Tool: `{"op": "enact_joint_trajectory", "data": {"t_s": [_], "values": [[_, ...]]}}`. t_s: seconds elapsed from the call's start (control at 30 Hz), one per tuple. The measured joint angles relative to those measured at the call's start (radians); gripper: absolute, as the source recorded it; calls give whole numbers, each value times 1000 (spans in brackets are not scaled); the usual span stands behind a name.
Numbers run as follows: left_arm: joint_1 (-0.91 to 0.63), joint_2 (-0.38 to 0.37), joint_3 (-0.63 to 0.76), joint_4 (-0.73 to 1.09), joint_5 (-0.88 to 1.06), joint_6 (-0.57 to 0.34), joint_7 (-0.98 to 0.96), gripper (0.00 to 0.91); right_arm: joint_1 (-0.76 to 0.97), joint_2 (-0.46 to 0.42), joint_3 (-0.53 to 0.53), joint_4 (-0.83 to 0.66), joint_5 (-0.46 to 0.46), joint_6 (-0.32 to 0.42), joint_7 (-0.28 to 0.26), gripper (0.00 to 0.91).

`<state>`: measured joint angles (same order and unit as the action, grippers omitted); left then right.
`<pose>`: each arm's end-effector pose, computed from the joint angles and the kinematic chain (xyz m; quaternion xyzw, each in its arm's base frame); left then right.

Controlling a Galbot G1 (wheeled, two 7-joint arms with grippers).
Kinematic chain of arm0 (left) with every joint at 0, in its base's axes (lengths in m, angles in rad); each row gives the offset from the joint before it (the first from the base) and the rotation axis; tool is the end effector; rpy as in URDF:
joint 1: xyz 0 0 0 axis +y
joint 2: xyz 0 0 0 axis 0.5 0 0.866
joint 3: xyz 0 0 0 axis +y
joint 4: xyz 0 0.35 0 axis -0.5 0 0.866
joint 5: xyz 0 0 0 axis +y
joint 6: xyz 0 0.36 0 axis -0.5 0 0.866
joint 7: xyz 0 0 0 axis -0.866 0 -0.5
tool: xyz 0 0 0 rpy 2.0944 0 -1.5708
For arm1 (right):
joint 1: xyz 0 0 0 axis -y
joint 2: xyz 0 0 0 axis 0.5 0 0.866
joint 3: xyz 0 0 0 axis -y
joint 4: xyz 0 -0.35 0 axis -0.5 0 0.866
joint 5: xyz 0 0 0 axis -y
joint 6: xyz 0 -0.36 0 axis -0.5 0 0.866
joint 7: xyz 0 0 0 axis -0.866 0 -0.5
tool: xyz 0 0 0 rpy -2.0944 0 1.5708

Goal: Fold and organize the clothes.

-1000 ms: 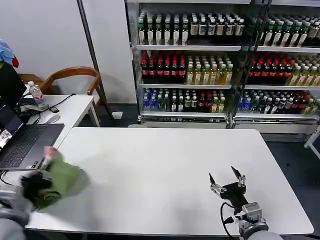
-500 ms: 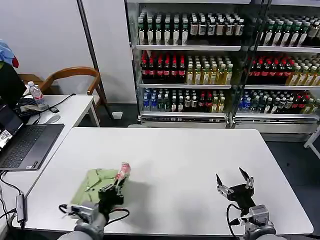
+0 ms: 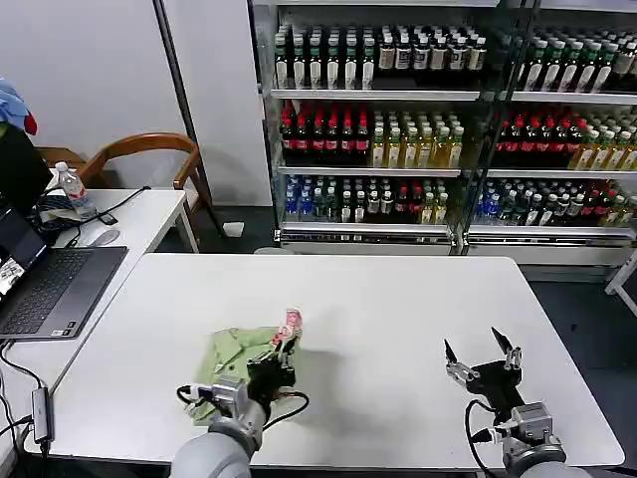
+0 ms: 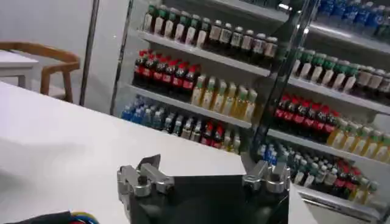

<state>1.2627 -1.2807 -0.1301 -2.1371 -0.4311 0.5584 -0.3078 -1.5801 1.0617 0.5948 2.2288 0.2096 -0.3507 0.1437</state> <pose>0.2348 -0.0667 -0.2394 -0.1417 -0.9713 0.0446 0.1860 0.1921 -0.0810 -0.2335 0.0251 -0.9825 0.1523 0.1045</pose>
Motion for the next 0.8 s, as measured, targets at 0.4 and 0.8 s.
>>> {"op": "enact_joint_trajectory", "data": {"t_s": [0.4,0.8], "values": [[-72,-85,81,88,-55,-39,4,907,8,1,24,3,10,1,-3,907],[-79,-102,64,94,-19,-148,78,907,75,38,-52,-39,1,32,-27,907]]}}
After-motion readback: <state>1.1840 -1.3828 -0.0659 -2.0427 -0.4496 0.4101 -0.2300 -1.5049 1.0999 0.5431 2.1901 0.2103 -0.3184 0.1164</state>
